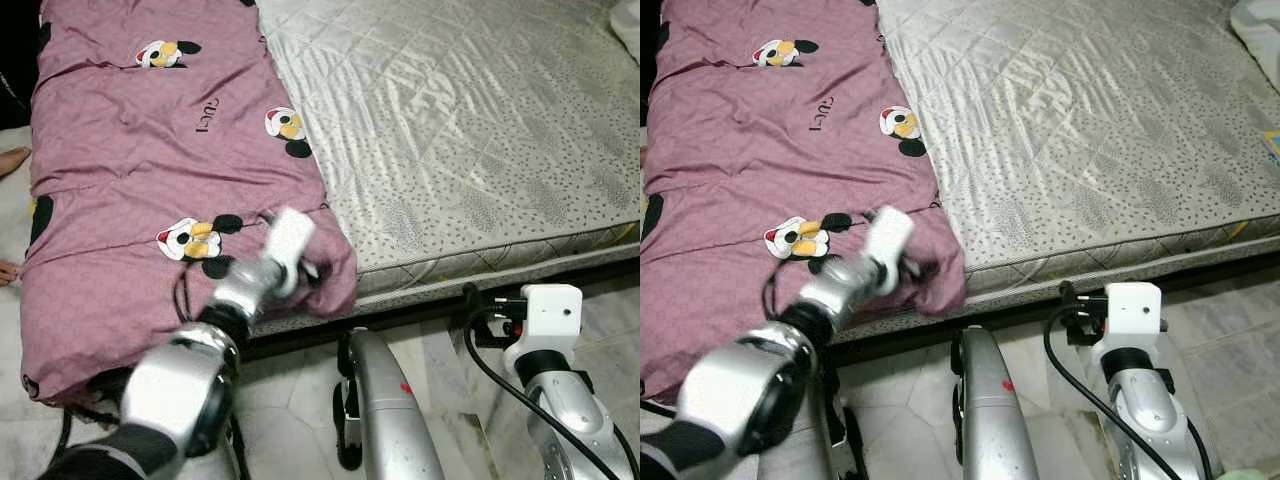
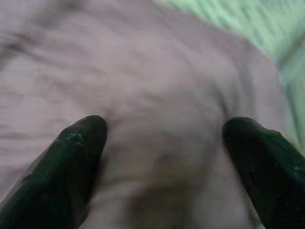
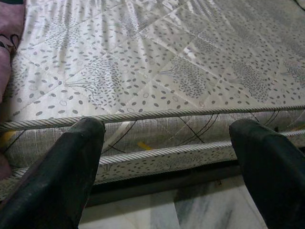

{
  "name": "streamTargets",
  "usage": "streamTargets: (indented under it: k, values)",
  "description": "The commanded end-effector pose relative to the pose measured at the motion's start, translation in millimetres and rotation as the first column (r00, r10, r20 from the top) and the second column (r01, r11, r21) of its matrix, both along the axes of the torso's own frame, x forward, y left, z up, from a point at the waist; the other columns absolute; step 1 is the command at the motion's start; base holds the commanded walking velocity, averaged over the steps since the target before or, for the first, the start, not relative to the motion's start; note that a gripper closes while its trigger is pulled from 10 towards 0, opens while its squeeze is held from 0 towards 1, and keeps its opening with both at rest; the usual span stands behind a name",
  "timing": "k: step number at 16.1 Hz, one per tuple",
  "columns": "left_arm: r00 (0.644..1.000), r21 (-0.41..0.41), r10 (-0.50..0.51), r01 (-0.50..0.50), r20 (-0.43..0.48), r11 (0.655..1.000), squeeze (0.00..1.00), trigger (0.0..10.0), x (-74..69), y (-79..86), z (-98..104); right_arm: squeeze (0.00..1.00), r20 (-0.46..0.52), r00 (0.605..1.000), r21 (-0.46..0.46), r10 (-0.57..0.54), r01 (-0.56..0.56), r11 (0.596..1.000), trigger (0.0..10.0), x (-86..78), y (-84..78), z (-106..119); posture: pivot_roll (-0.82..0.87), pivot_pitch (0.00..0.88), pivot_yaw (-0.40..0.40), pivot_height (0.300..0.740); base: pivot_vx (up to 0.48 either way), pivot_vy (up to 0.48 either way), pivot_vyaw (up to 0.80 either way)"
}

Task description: Clean up the room

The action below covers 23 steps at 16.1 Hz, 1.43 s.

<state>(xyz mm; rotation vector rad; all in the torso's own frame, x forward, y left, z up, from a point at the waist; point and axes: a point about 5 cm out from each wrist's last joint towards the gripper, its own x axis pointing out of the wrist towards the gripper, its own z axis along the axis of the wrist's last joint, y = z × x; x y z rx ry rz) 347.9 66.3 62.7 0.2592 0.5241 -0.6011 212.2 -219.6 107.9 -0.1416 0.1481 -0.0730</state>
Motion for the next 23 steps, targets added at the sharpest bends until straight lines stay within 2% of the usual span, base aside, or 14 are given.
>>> streamTargets:
  k: [1,4,6,10,12,13,14,15,17,18,19,20,21,23]
  values:
    - [0.993,0.051,-0.063,0.069,-0.101,0.996,0.00,10.0,-17.5,-1.0,-23.1,0.00,-0.011,1.000,0.001,0.001,-0.001,1.000,10.0,-1.8,-0.8,0.0,-0.23,0.269,-0.055,0.589,0.000,0.000,0.00]
    - [0.984,0.103,-0.124,0.138,-0.126,0.985,0.00,10.0,-29.3,-1.9,-36.6,0.00,0.004,1.000,0.003,0.004,-0.004,1.000,10.0,3.3,0.7,1.4,-0.22,0.255,-0.049,0.589,0.000,0.000,0.00]
    - [0.996,0.043,-0.094,0.094,0.000,0.995,0.00,10.0,-14.6,-1.0,-17.8,0.00,0.032,0.999,0.007,-0.005,0.005,1.000,10.0,8.2,1.2,4.7,-0.21,0.244,-0.044,0.589,0.000,0.000,0.00]
    - [0.961,-0.032,-0.104,0.116,0.255,0.993,0.00,10.0,4.1,11.5,20.0,0.00,0.094,0.996,0.033,0.006,-0.010,0.999,10.0,26.9,11.9,11.9,-0.14,0.218,-0.027,0.589,0.000,0.000,0.00]
    - [0.915,-0.082,-0.075,0.117,0.396,0.990,0.00,10.0,5.6,18.6,37.0,0.00,0.105,0.994,0.042,0.010,-0.014,0.999,10.0,31.9,14.7,12.2,-0.12,0.210,-0.024,0.589,0.000,0.000,0.00]
    - [0.862,-0.104,-0.060,0.129,0.503,0.986,0.00,10.0,2.9,24.1,52.1,0.00,0.110,0.994,0.050,0.011,-0.017,0.999,10.0,34.8,15.8,11.5,-0.11,0.206,-0.024,0.589,0.000,0.000,0.00]
    - [0.825,-0.110,-0.071,0.159,0.561,0.981,0.00,10.0,-0.6,24.3,64.1,0.00,0.112,0.994,0.055,0.016,-0.022,0.998,10.0,37.6,16.7,10.7,-0.09,0.203,-0.028,0.589,0.000,0.000,0.00]
    - [0.789,-0.190,-0.028,0.182,0.614,0.965,0.00,10.0,-7.7,25.8,85.9,0.00,0.112,0.993,0.061,0.030,-0.037,0.997,10.0,42.7,19.1,9.5,-0.07,0.197,-0.032,0.589,0.000,0.000,0.00]
    - [0.760,-0.253,0.027,0.183,0.650,0.950,0.00,10.0,-19.9,34.3,104.4,0.00,0.108,0.993,0.065,0.048,-0.055,0.996,10.0,48.4,22.5,8.1,-0.06,0.195,-0.031,0.589,0.000,0.000,0.00]
    - [0.765,-0.297,0.104,0.118,0.636,0.948,0.00,10.0,-29.6,48.3,105.9,0.00,0.101,0.993,0.067,0.059,-0.066,0.996,10.0,52.6,24.6,6.1,-0.04,0.192,-0.031,0.589,0.000,0.000,0.00]
    - [0.766,-0.336,0.212,0.005,0.607,0.942,0.00,10.0,-45.3,70.4,97.0,0.00,0.099,0.993,0.071,0.068,-0.076,0.995,10.0,58.0,27.3,4.1,-0.02,0.194,-0.031,0.589,0.000,0.000,0.00]
    - [0.765,-0.344,0.243,-0.031,0.596,0.939,0.00,10.0,-50.4,76.6,93.4,0.00,0.100,0.993,0.073,0.071,-0.078,0.994,10.0,59.6,27.9,3.6,-0.01,0.194,-0.032,0.589,0.000,0.000,0.00]
    - [0.762,-0.328,0.357,-0.200,0.540,0.923,0.00,10.0,-66.2,103.1,70.6,0.00,0.098,0.992,0.085,0.085,-0.094,0.992,10.0,65.3,33.4,2.1,0.01,0.195,-0.036,0.589,0.000,0.000,0.00]
    - [0.758,-0.311,0.447,-0.331,0.475,0.891,0.00,10.0,-88.0,126.1,54.6,0.00,0.087,0.986,0.110,0.142,-0.151,0.982,10.0,72.7,48.7,-1.5,0.04,0.198,-0.048,0.589,0.000,0.000,0.00]
